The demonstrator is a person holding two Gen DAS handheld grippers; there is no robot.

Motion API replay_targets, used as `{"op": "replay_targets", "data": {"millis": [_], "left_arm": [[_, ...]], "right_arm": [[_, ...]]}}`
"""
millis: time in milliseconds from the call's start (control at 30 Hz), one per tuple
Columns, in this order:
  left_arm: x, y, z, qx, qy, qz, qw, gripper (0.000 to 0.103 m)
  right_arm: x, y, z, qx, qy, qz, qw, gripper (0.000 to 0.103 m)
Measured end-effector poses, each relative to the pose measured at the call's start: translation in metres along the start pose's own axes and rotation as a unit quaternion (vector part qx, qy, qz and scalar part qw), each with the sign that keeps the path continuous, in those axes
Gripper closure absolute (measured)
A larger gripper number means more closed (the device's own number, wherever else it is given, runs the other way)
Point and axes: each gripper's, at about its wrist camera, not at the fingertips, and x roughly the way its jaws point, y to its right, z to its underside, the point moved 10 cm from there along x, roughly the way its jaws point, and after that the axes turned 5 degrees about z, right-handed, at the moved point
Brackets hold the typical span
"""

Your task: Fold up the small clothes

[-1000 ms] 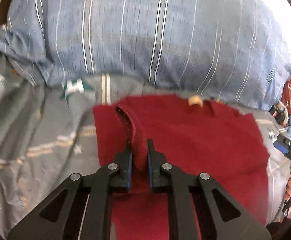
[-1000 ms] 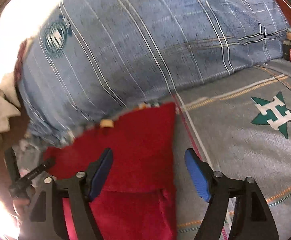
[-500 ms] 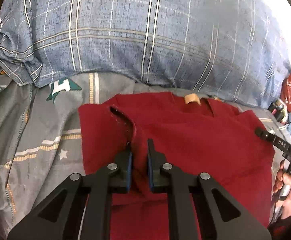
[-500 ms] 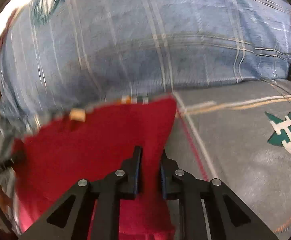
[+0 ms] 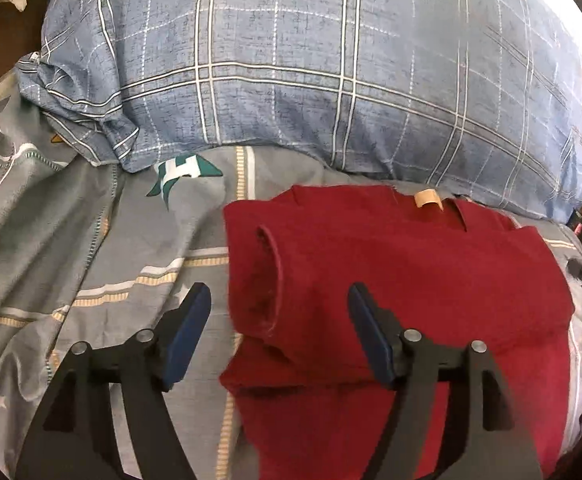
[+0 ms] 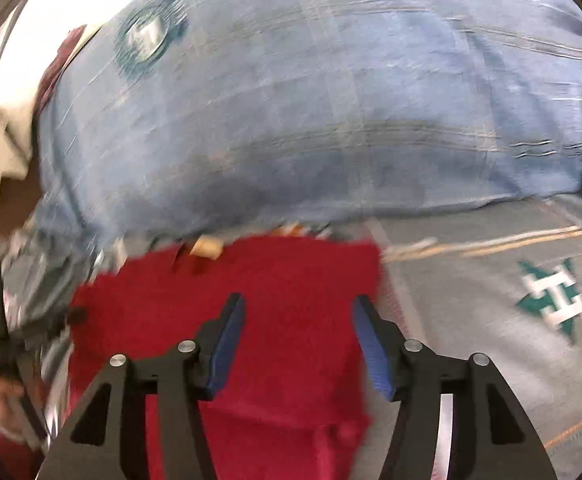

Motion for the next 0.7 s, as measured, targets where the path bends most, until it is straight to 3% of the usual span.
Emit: {"op": "replay_targets", "data": {"millis": [67, 133, 167, 267, 367, 433, 500, 567, 700], "left_arm": [[0.011, -0.003, 0.005, 0.005, -0.02, -0.01, 0.9997, 0.033], [0.025, -0.006, 0.013, 0.003, -0.041, -0.022, 0.9989, 0.029], [0.033, -0.009, 0.016, -0.003, -0.05, -0.026, 0.9984, 0.023], [0.037, -0.014, 0.015, -0.029, -0.051, -0.02, 0.9981, 0.019], [0.036, -0.013, 0.013, -0.028, -0.05, -0.014, 0.9983, 0.019], [0.033, -0.014, 0.011, -0.029, -0.045, -0.014, 0.9985, 0.019], [0.032, -0.013, 0.01, -0.033, -0.04, -0.011, 0.9986, 0.019], [0.034, -0.013, 0.012, -0.032, -0.044, -0.011, 0.9985, 0.019], [0.041, -0.014, 0.014, -0.041, -0.045, -0.013, 0.9981, 0.015]], "right_arm": [[0.016, -0.001, 0.015, -0.011, -0.04, 0.018, 0.999, 0.06], [0.031, 0.019, 0.027, -0.022, -0.068, 0.082, 0.994, 0.073], [0.032, 0.024, 0.027, -0.027, -0.065, 0.097, 0.993, 0.071], [0.031, 0.036, 0.024, -0.016, -0.071, 0.108, 0.991, 0.058], [0.028, 0.032, 0.024, 0.0, -0.065, 0.082, 0.995, 0.055], [0.019, 0.02, 0.015, -0.014, -0.037, 0.063, 0.997, 0.054], [0.018, 0.004, 0.009, -0.028, -0.014, 0.056, 0.998, 0.048], [0.026, -0.006, 0.007, -0.032, -0.018, 0.049, 0.998, 0.043], [0.049, 0.015, 0.018, -0.026, -0.055, 0.117, 0.991, 0.043]]}}
